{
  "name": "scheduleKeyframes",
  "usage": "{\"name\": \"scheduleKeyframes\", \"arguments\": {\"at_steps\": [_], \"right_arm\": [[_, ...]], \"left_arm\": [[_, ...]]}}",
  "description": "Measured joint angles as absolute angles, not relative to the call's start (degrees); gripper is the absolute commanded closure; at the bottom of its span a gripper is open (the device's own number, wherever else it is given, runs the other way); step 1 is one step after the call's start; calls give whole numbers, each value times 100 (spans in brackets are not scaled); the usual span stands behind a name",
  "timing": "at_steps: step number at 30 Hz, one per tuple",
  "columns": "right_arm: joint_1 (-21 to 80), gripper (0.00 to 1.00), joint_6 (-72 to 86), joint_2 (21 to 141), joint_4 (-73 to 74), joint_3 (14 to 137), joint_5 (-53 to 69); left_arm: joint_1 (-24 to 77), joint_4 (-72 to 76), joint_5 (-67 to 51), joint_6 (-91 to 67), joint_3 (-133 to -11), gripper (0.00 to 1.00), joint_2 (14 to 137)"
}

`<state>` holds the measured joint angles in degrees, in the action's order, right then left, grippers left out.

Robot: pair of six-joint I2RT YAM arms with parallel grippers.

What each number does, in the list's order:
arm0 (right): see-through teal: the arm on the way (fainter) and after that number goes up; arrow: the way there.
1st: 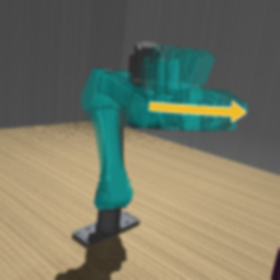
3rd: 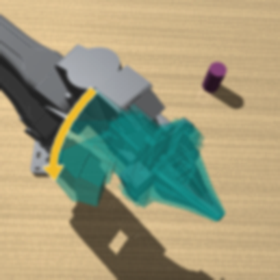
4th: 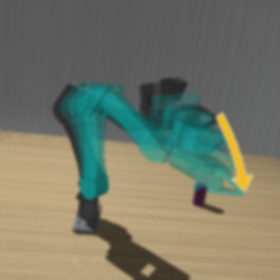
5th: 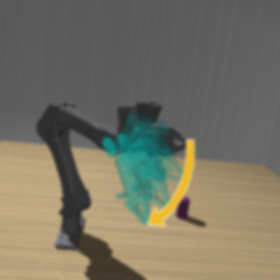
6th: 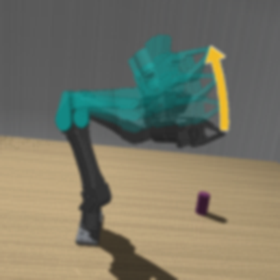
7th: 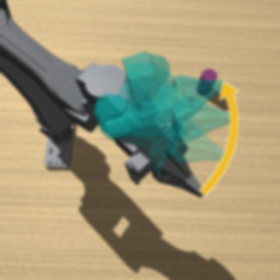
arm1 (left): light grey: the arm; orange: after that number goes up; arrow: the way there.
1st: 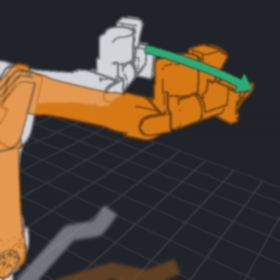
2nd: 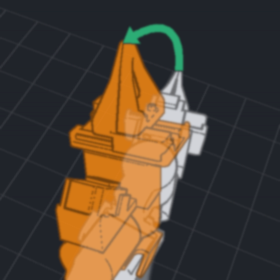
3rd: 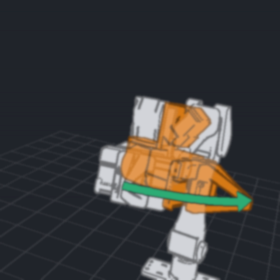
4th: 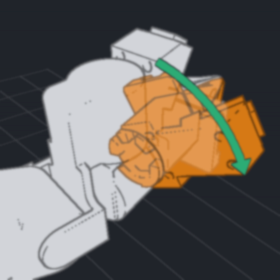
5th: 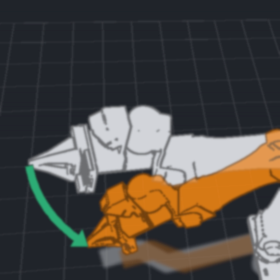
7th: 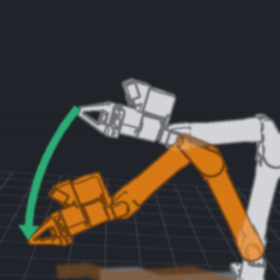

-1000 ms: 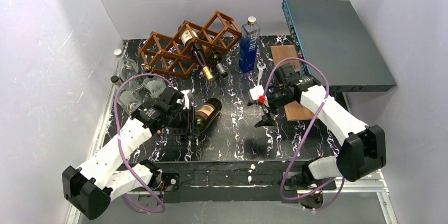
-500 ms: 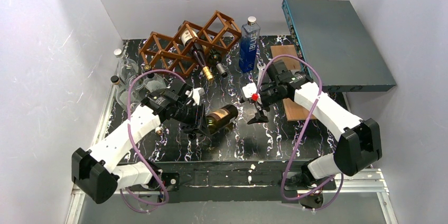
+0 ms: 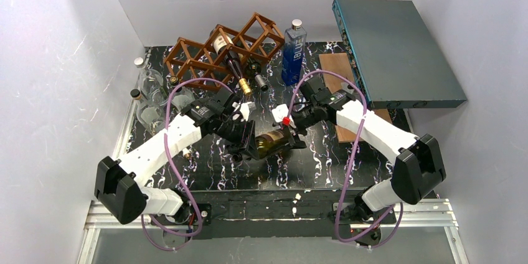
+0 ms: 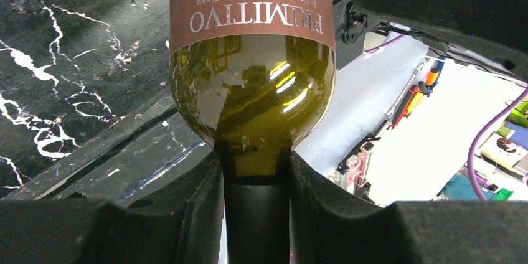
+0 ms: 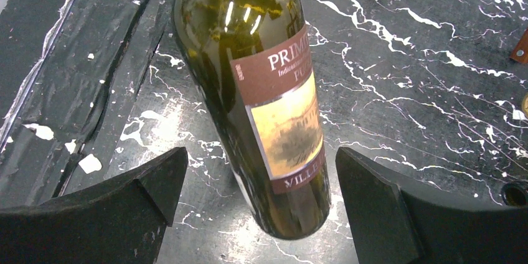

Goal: Take the wine bottle off the wine rack
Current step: Place the wine bottle at the center of the board.

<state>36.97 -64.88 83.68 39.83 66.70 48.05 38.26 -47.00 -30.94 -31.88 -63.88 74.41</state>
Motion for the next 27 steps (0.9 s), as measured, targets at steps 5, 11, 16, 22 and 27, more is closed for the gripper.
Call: {"name": "scheduleKeyframes", "arguments": {"at_steps": [5, 11, 16, 22, 27], "right_arm": [[3780, 2, -6396, 8374, 3835, 6554, 4770], [3938, 2, -6322, 8385, 3671, 6357, 4729], [4007, 2, -6316, 8403, 3540, 6283, 4700], [4077, 2, -6329, 8453, 3420, 6195, 4654], [4101, 11, -6366, 8471, 3411, 6195, 4641]], "left_arm": [[3879, -4617, -3218, -3240, -6475, 100, 7572], [3885, -4469, -3387, -3326, -6499, 100, 7730], [3885, -4329, -3557, -3391, -6499, 100, 7760], [3887, -4136, -3754, -3474, -6499, 100, 7773], [3887, -3972, -3852, -3522, -6499, 100, 7841]]}}
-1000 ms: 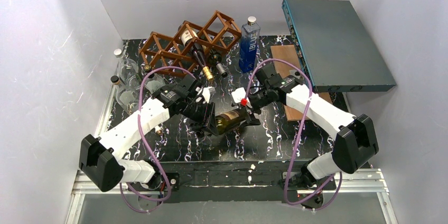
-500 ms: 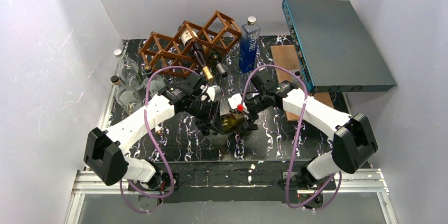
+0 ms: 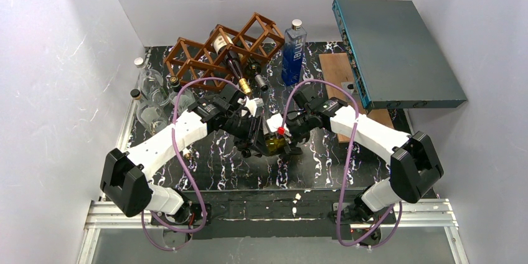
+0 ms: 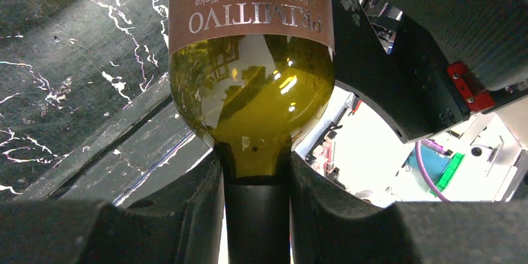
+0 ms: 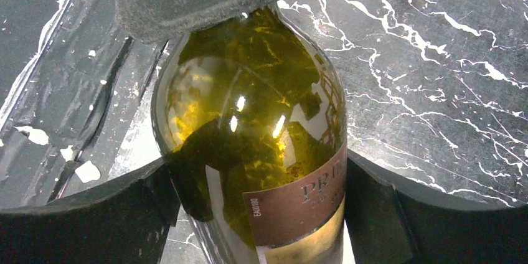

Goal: Take the wine bottle off the wine rack
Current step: Place the wine bottle at the center of the board.

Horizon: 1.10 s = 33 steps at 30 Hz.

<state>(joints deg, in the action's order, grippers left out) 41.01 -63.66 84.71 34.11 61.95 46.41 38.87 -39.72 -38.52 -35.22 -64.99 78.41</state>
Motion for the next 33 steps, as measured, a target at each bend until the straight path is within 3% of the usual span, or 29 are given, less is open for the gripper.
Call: {"name": "scheduleKeyframes", "arguments": {"at_steps": [4, 7, 10, 19, 33], "right_arm": [[4106, 36, -6558, 8471, 3411, 6195, 4644], [4108, 67, -6694, 8471, 3454, 6193, 4659], [4110, 81, -6731, 8471, 3461, 6187, 4665], [4036, 90, -6729, 8451, 3409, 5918, 4731], [3496, 93, -6549, 8270, 3448, 5572, 5306]], "left_arm": [[3887, -3951, -3889, -3548, -6499, 100, 7856], [3887, -3981, -3900, -3555, -6499, 93, 7856], [3898, -3955, -3889, -3562, -6499, 83, 7856], [3927, -3715, -4014, -3642, -6499, 41, 7898], [3913, -2556, -3938, -3913, -5972, 12, 7293]]}}
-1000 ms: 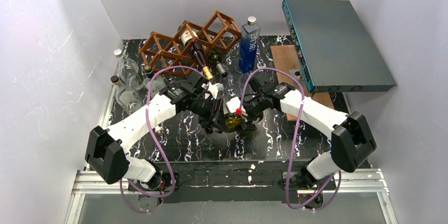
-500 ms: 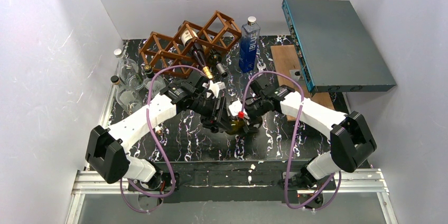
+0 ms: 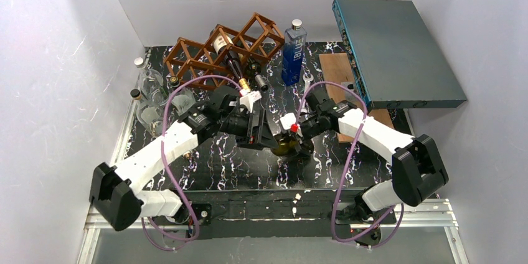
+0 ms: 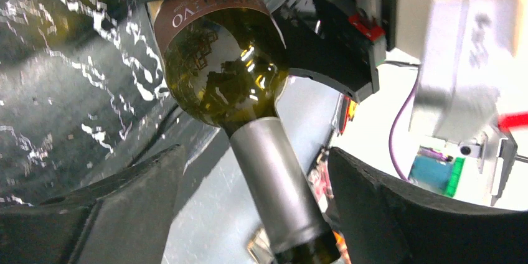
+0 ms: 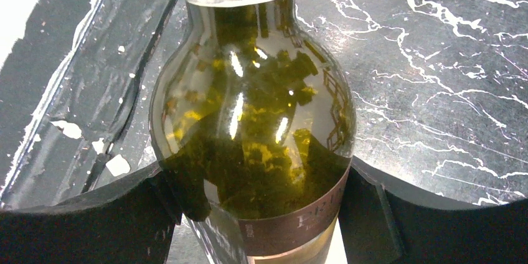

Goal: Take the wine bottle off the wine rack
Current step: Place the wine bottle at the center of the board.

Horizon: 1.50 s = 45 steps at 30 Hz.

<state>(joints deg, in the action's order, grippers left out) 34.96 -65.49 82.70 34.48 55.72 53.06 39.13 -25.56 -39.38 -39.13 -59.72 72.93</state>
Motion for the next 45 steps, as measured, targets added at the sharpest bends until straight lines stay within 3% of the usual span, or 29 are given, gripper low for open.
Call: {"name": "scheduleKeyframes", "arguments": {"at_steps": [5, 14, 34, 45], "right_arm": [[3151, 94, -6370, 8132, 3444, 5527, 5625], [2860, 96, -5933, 7983, 3277, 5435, 5996], [2709, 96, -5374, 7968, 2936, 5354, 6337], [2630, 96, -5308, 7968, 2939, 5354, 6447]], "left_arm": [[3913, -1835, -3522, -3905, -5419, 2, 6375], [3913, -250, -2438, -3726, -4215, 2, 4816], [3913, 740, -2681, -735, -3022, 2, 3229], [3918, 1806, -2757, -276, -2224, 2, 3444]]}}
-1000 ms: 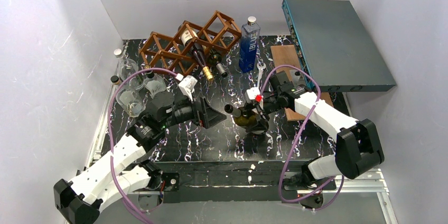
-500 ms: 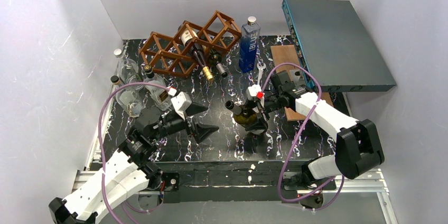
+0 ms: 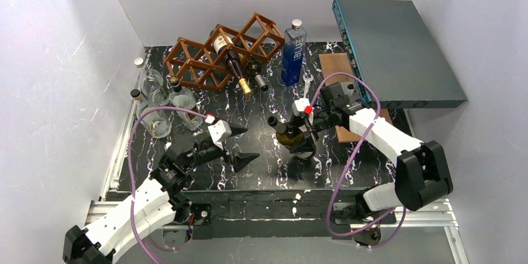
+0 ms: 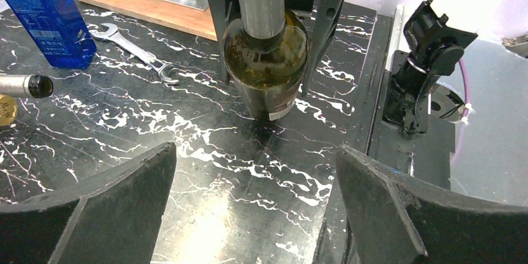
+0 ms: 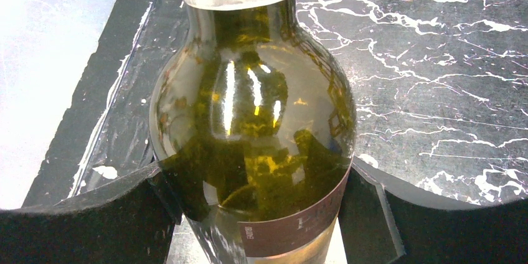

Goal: Take the wine bottle off the wine rack
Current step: Place the wine bottle at the center of the board.

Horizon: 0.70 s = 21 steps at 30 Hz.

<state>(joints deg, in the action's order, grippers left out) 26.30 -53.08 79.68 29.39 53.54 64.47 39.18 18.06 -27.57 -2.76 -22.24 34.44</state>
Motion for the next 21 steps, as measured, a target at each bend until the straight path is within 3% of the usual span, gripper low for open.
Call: {"name": "scheduleKeyframes", "arguments": {"at_steps": [10, 21], "right_arm": [[2593, 96, -5306, 7970, 2939, 5354, 6471], [2593, 96, -5308, 7970, 2939, 5349, 6482]], "left_arm": [[4099, 2672, -2705, -226, -2224, 2, 4049], [4239, 4182, -2364, -668, -2432, 3, 5649]]}}
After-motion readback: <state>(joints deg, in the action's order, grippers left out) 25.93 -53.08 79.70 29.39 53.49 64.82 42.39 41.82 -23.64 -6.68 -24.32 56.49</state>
